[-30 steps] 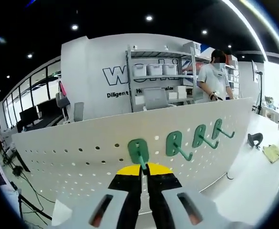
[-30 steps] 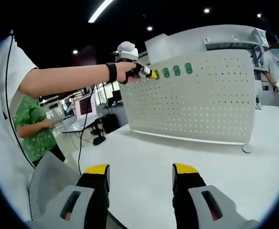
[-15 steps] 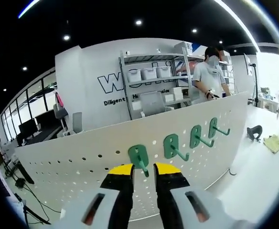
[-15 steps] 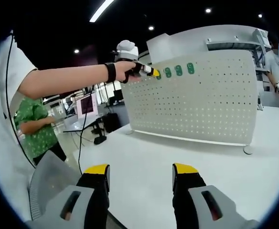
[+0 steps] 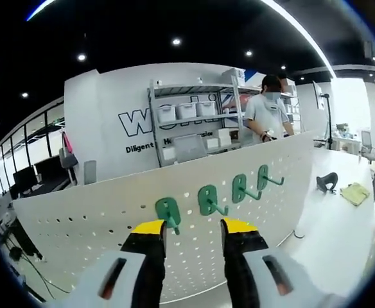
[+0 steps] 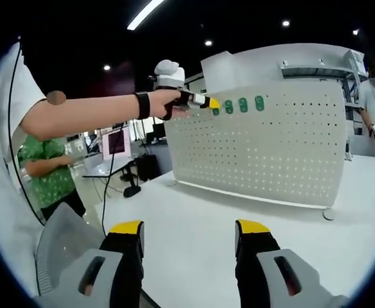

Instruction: Insert the hook assembly into the mounting plate slot until the hook locks in place.

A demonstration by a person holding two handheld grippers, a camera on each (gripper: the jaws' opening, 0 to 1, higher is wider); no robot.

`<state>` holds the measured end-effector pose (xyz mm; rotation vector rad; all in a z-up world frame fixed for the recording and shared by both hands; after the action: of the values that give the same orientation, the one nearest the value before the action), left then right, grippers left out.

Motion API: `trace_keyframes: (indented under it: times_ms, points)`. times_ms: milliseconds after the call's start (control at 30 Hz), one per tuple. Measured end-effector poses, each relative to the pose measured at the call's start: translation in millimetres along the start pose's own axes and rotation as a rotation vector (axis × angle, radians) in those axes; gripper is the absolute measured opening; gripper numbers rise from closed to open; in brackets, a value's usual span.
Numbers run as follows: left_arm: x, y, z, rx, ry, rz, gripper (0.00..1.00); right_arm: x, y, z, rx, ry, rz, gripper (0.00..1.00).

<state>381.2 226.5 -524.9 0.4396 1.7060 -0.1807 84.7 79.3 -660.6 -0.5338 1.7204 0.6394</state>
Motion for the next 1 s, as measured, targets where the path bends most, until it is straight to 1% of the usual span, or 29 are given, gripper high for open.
trace_keyframes:
  times_ms: [100,167,233,300,367,400,467,667,733,800,867,933,1000]
  points:
    - [6.7,-1.2,-5,0.014,0.016,-0.014,0.43,-1.8,-1,0,0.002,0.003,-0.012,0.59]
    - [11.4,-1.7,-9,0.030,0.018,-0.018,0.43,-2.9,-2,-1,0.004,0.007,-0.021,0.60]
    - [14.6,-6.2,-15,0.055,0.008,-0.029,0.46,-4.2,-3,-1,0.003,0.010,-0.022,0.61]
    - [18.6,-8.9,-22,0.064,0.006,-0.035,0.47,-5.5,-4,-1,0.004,0.012,-0.033,0.61]
    - [23.2,-9.2,-27,0.069,0.007,-0.043,0.47,-7.4,-5,0,0.005,0.013,-0.041,0.61]
    - [25.9,-8.5,-28,0.071,0.014,-0.040,0.48,-9.5,-5,0,0.006,0.009,-0.048,0.62]
    - [28.0,-8.7,-33,0.087,0.008,-0.049,0.50,-13.1,-7,1,0.007,0.010,-0.048,0.62]
    - [33.0,-16.0,-51,0.150,0.000,-0.059,0.57,-20.9,-9,5,0.015,0.010,-0.053,0.64]
    - [35.6,-17.4,-58,0.160,-0.002,-0.056,0.58,-22.8,-8,7,0.020,0.010,-0.052,0.64]
    - [39.8,-19.0,-66,0.174,0.000,-0.049,0.60,-24.5,-8,9,0.024,0.011,-0.050,0.65]
    - [42.2,-24.0,-73,0.208,-0.010,-0.068,0.63,-27.4,-8,11,0.029,0.011,-0.052,0.65]
    - [47.8,-25.5,-81,0.216,-0.005,-0.047,0.63,-30.9,-8,13,0.033,0.006,-0.052,0.65]
    - [52.1,-27.0,-89,0.232,-0.008,-0.070,0.64,-33.3,-8,15,0.036,0.003,-0.055,0.65]
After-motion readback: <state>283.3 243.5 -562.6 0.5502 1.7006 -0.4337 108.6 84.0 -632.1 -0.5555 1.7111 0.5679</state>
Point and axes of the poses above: the point that each gripper's makers call its tool centre point, and the gripper's own axes: z roughly forward along the fingers, y roughly to its left, x roughly out of its underside, the point moved 1 cm from there along -z, roughly backward along the fingers, and after that the axes turned 2 degrees about -y, right-handed, at the moved point
